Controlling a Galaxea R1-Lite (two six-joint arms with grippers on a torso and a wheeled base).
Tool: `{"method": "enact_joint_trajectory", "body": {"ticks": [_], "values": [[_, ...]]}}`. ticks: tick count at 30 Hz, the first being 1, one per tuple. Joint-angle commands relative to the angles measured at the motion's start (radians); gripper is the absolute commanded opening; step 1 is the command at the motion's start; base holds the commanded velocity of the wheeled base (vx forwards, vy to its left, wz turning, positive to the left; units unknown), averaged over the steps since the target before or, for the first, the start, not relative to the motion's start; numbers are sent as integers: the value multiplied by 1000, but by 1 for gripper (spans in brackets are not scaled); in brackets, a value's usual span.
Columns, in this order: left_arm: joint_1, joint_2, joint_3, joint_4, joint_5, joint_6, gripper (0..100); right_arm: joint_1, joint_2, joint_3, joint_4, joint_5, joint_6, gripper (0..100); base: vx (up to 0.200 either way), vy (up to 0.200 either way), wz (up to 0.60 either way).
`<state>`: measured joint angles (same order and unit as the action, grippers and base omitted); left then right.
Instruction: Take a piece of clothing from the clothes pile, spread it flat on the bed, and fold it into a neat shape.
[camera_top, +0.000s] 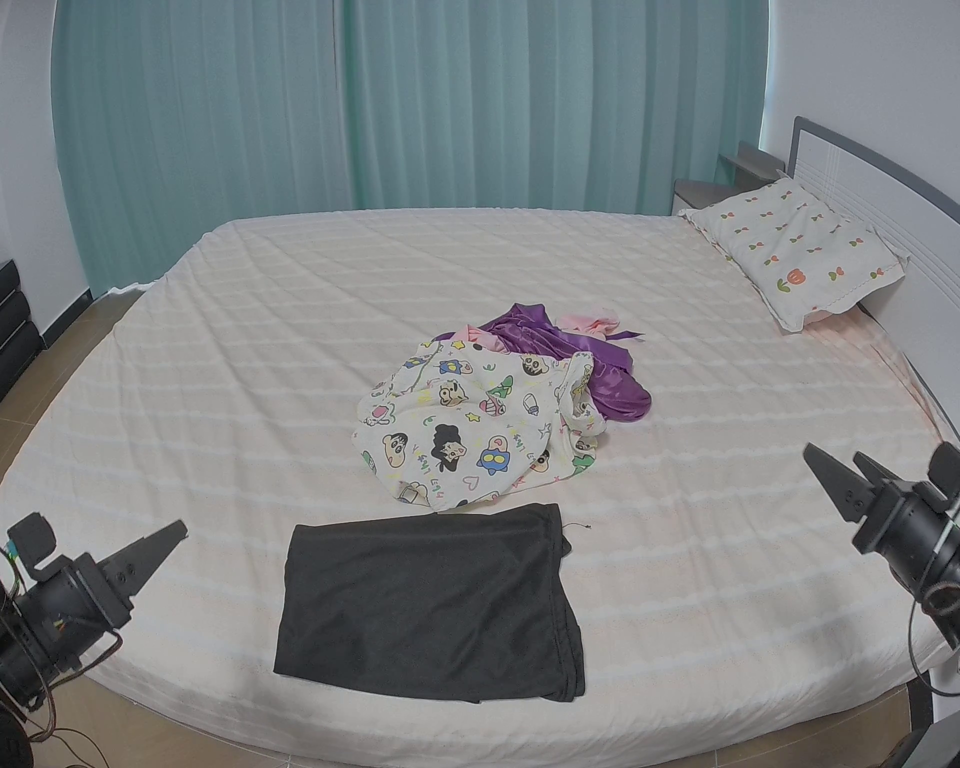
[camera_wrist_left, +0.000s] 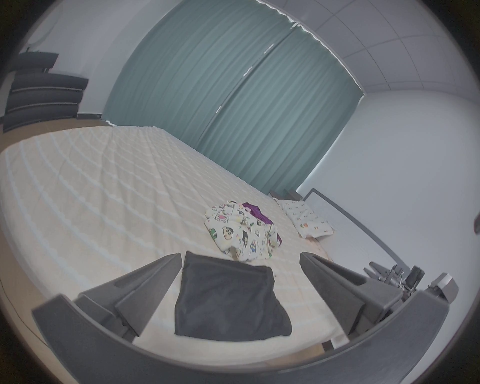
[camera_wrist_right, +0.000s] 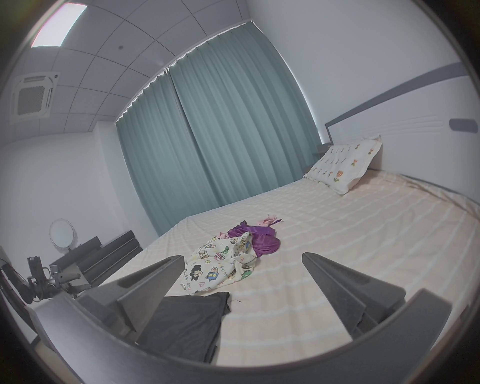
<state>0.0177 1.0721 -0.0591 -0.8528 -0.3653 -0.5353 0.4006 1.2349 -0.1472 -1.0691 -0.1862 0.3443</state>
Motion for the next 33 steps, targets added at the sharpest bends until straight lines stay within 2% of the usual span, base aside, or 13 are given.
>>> {"method": "enact_joint_trajectory", "body": {"ticks": [1, 4, 6, 12, 15, 19, 22, 24, 25, 27, 29, 30, 33], "values": [[-30, -439, 1, 307, -6, 118, 100, -26, -436, 141, 202, -68, -73, 100, 0, 0, 0], [-30, -544, -14, 406, -6, 133, 100, -57, -555, 146, 324, -72, -97, 100, 0, 0, 0], [-25, -650, -33, 508, 14, 143, 100, -91, -672, 147, 456, -72, -119, 100, 0, 0, 0], [-22, -814, -27, 610, 74, 173, 100, -201, -839, 147, 673, -49, -128, 100, 0, 0, 0], [-22, -893, -27, 663, 77, 183, 100, -235, -959, 147, 775, -32, -166, 100, 0, 0, 0], [-19, -1002, -25, 744, 80, 248, 100, -289, -1137, 146, 940, 2, -258, 100, 0, 0, 0], [-18, -1069, -13, 782, 98, 316, 100, -359, -1154, 147, 980, 27, -246, 100, 0, 0, 0], [-19, -1069, 7, 775, 161, 356, 100, -387, -1203, 143, 1012, 68, -246, 100, 0, 0, 0], [-19, -1069, 27, 771, 198, 376, 100, -401, -1233, 141, 1019, 109, -258, 100, 0, 0, 0], [-19, -1069, 59, 773, 246, 426, 100, -402, -1235, 143, 1012, 139, -301, 100, 0, 0, 0], [-19, -1069, 59, 773, 246, 426, 100, -402, -1235, 143, 1012, 139, -301, 100, 0, 0, 0], [-18, -1069, 59, 802, 287, 479, 100, -402, -1235, 147, 997, 105, -369, 100, 0, 0, 0], [-19, -1069, 59, 801, 318, 489, 100, -402, -1235, 147, 1000, 91, -373, 100, 0, 0, 0]]}}
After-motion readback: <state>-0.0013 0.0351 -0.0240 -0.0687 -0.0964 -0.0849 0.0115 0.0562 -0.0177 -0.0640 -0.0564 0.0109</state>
